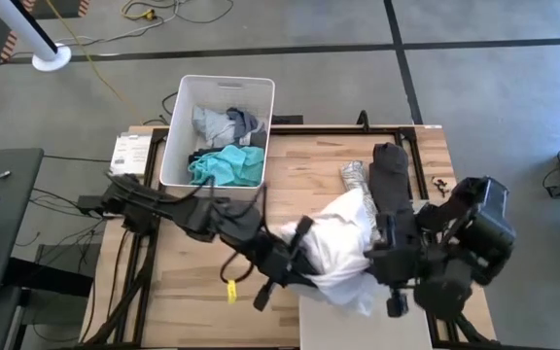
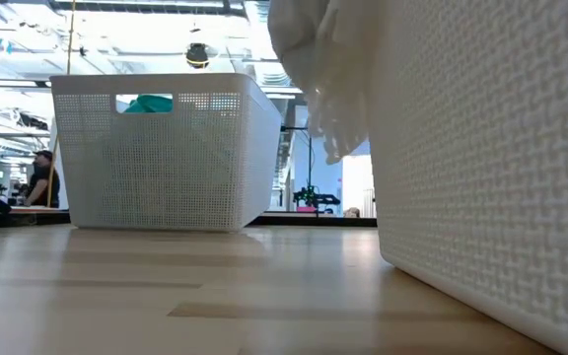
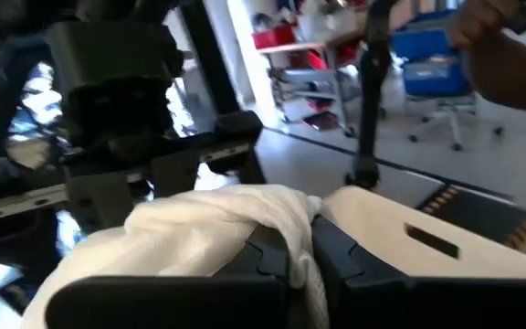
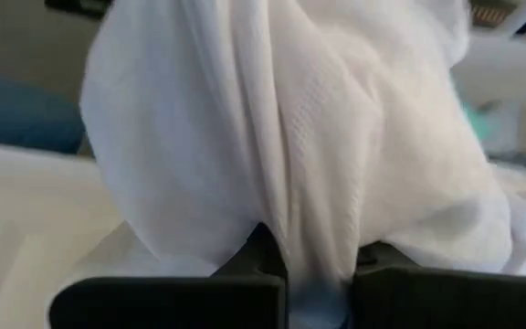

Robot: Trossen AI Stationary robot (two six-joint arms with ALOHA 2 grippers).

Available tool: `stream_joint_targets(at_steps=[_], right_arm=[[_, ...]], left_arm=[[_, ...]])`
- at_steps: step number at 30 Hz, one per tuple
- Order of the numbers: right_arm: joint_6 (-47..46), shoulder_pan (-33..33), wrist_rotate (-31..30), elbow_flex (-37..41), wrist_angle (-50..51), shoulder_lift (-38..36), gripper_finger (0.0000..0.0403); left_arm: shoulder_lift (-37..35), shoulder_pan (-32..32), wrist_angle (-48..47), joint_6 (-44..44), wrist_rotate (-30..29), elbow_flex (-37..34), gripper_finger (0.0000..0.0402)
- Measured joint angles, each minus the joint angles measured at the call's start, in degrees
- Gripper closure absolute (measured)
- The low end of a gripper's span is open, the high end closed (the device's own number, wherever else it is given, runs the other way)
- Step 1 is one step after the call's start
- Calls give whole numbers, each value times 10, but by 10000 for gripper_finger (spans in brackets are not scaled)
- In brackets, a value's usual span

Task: Sort clothes
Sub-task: Put the white dress into the bottom white laundry bin

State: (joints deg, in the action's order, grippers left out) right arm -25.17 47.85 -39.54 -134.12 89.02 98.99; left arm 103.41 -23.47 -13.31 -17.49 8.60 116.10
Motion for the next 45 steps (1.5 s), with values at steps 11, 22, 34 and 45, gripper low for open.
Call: stream_joint_targets(at_steps=[11, 22, 34, 45], right_arm=[[-128, 25, 109, 108, 12, 43, 365], [-155, -1, 180, 279, -106, 71, 365], [-117, -68, 214, 409, -243, 71, 365], [-173, -71, 212, 461, -250, 71, 365]], left_arm=[[106, 2, -62, 0, 79, 3, 394], [173, 4, -195, -28, 73, 6, 393], [174, 1, -273, -55, 59, 3, 310], [124, -17, -278, -118, 1, 10, 150]])
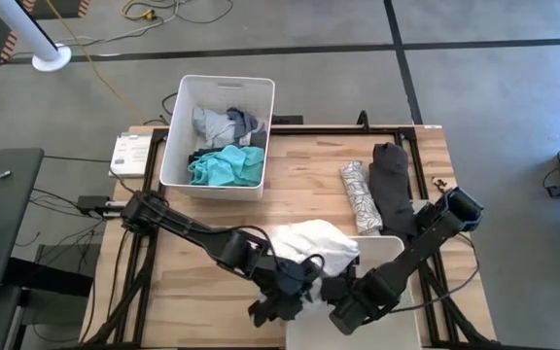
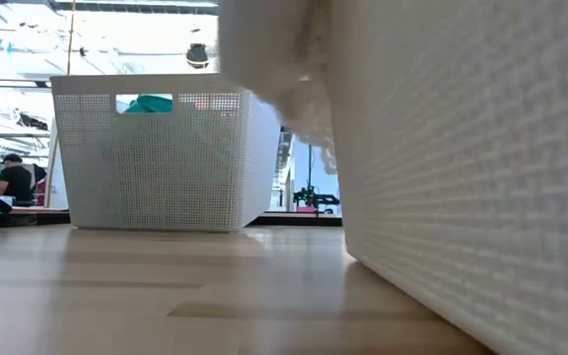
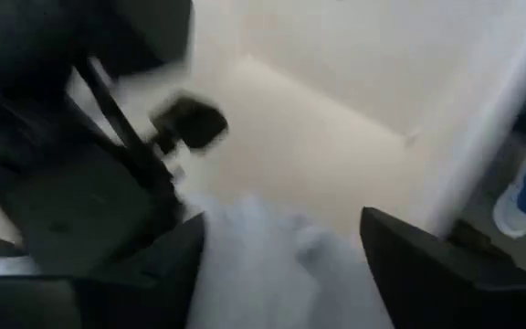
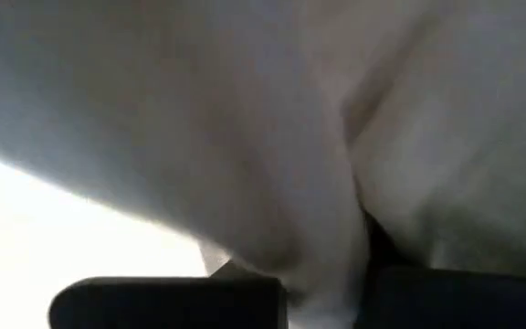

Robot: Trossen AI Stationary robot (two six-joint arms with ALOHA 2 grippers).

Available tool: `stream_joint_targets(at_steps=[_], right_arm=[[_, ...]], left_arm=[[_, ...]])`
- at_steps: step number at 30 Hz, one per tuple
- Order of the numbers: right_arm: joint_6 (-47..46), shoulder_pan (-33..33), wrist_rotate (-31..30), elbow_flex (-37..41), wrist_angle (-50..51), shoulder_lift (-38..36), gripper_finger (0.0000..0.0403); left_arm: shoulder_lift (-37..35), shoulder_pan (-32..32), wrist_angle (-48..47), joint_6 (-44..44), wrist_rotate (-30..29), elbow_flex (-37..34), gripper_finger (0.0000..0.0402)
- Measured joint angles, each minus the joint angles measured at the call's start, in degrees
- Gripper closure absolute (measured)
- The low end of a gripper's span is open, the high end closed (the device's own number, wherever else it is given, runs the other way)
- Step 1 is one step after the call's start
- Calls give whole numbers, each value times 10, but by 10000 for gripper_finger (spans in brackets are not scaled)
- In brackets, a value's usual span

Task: Sort clothes
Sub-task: Put the white dress into the bottom white laundry bin

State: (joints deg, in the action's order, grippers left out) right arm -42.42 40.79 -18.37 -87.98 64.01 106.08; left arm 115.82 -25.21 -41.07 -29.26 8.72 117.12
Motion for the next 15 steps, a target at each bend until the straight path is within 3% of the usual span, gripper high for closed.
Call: stream_joint_targets(at_steps=[5, 10, 15], right_arm=[[-23, 0, -6, 16, 20, 1, 365], [-38, -1, -36, 14, 29, -1, 364], [-39, -8, -26, 17, 43, 2, 364]], left_arm=[[-42, -3, 9, -1, 2, 0, 124], [-87, -14, 6, 2, 5, 0, 124], [-146, -27, 34, 6, 16, 5, 125]])
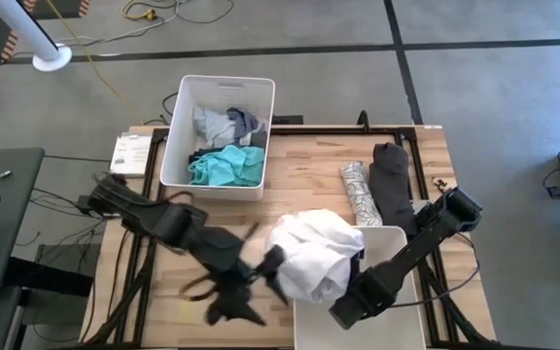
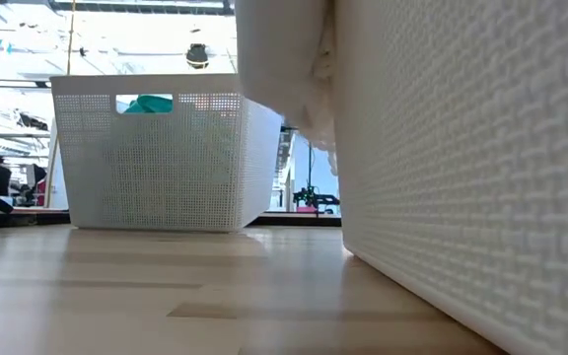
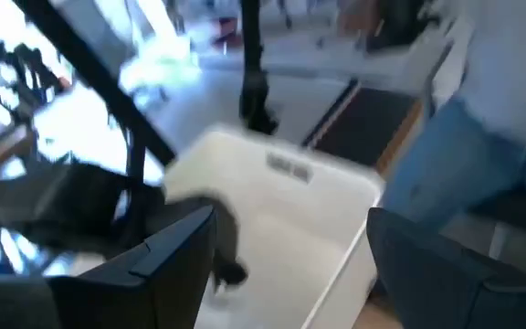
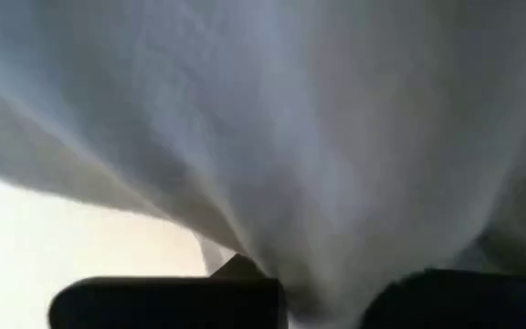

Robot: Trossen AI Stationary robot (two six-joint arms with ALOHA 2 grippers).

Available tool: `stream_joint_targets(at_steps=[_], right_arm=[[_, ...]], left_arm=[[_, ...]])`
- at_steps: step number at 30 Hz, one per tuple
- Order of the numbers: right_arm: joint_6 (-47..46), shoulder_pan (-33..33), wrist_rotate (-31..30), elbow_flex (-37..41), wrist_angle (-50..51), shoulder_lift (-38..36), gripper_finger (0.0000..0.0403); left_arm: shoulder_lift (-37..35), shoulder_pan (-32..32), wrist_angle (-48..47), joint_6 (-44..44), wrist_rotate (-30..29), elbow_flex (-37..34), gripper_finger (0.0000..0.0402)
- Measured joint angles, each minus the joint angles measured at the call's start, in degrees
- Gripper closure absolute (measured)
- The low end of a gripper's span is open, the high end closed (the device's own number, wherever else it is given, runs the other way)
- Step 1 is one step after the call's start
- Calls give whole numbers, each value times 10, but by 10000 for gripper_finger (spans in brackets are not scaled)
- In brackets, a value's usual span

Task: Sort clothes
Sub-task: Put the white dress into the bottom white laundry bin

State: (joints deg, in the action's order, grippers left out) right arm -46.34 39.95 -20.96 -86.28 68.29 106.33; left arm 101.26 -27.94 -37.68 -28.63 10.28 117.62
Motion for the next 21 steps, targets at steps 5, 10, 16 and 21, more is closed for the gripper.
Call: stream_joint_targets(at_steps=[5, 10, 16, 21], right_arm=[[-2, -4, 1, -1, 3, -1, 364], [-3, -4, 1, -1, 1, -1, 364], [-4, -2, 1, -1, 0, -1, 364], [-3, -2, 1, -1, -1, -1, 364]], left_arm=[[-24, -14, 20, 8, -2, -3, 125], [-47, -20, -17, 34, -52, -2, 125], [-40, -13, -139, 117, -127, -59, 126], [-45, -19, -158, 173, -182, -139, 126]])
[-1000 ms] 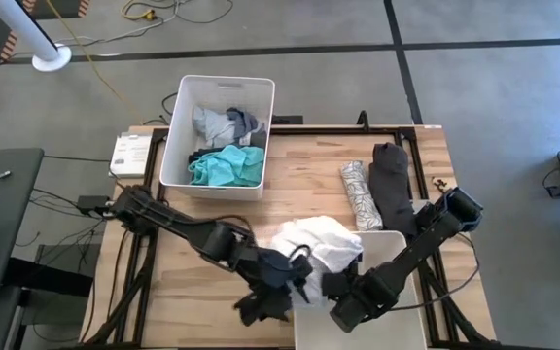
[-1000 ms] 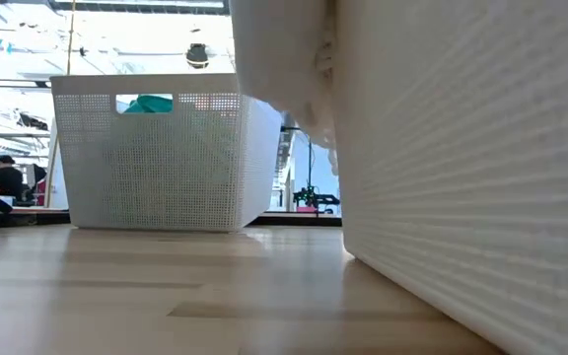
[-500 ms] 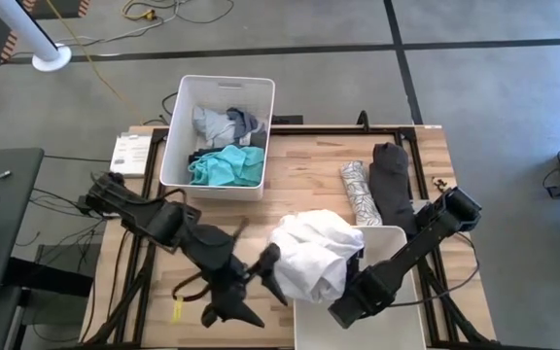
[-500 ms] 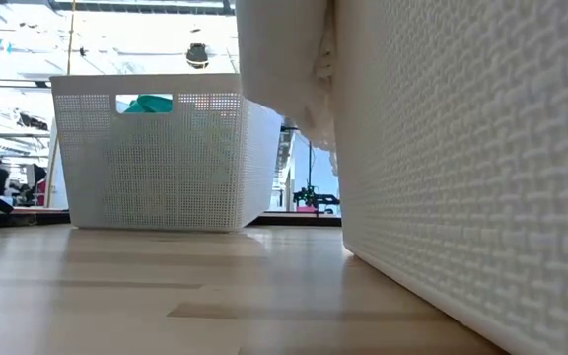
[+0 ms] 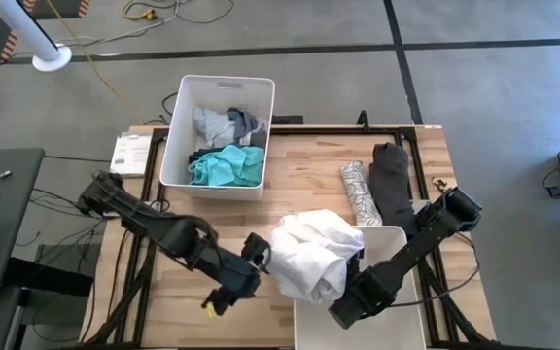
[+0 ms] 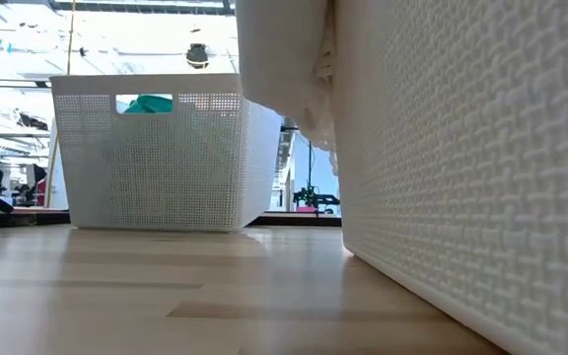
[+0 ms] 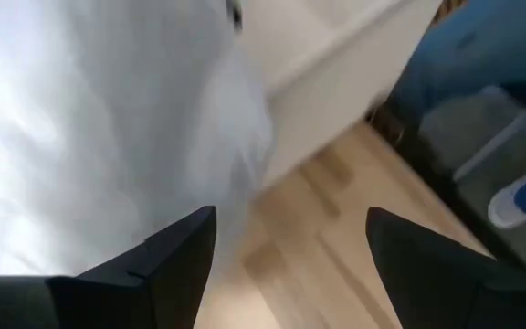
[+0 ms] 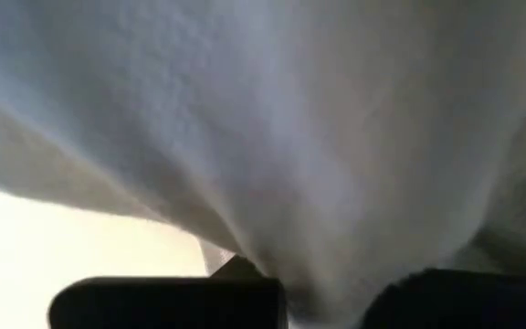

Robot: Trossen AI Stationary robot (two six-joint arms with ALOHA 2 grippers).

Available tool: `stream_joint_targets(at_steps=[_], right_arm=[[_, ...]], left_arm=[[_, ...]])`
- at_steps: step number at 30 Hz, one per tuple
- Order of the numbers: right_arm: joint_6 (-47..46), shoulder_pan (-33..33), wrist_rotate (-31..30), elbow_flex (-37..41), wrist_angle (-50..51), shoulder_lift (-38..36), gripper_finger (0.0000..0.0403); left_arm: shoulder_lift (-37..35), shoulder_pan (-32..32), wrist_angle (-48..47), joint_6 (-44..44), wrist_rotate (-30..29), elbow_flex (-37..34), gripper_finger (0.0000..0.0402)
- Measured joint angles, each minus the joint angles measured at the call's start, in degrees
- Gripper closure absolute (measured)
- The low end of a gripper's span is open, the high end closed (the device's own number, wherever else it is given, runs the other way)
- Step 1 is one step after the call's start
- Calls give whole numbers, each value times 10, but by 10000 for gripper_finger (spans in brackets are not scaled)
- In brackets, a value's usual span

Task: Sort clothes
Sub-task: Put the white dress into the bottom white laundry bin

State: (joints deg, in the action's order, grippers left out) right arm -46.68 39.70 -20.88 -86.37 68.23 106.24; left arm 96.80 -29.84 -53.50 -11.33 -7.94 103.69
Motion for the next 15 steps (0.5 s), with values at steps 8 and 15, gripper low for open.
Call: stream_joint_targets(at_steps=[8, 15], right_arm=[[0, 0, 0, 0, -1, 0, 364], [0, 0, 0, 0, -1, 0, 364]], left_arm=[[-17, -5, 63, 53, -130, -143, 126], [-128, -8, 202, 92, -189, -298, 126]])
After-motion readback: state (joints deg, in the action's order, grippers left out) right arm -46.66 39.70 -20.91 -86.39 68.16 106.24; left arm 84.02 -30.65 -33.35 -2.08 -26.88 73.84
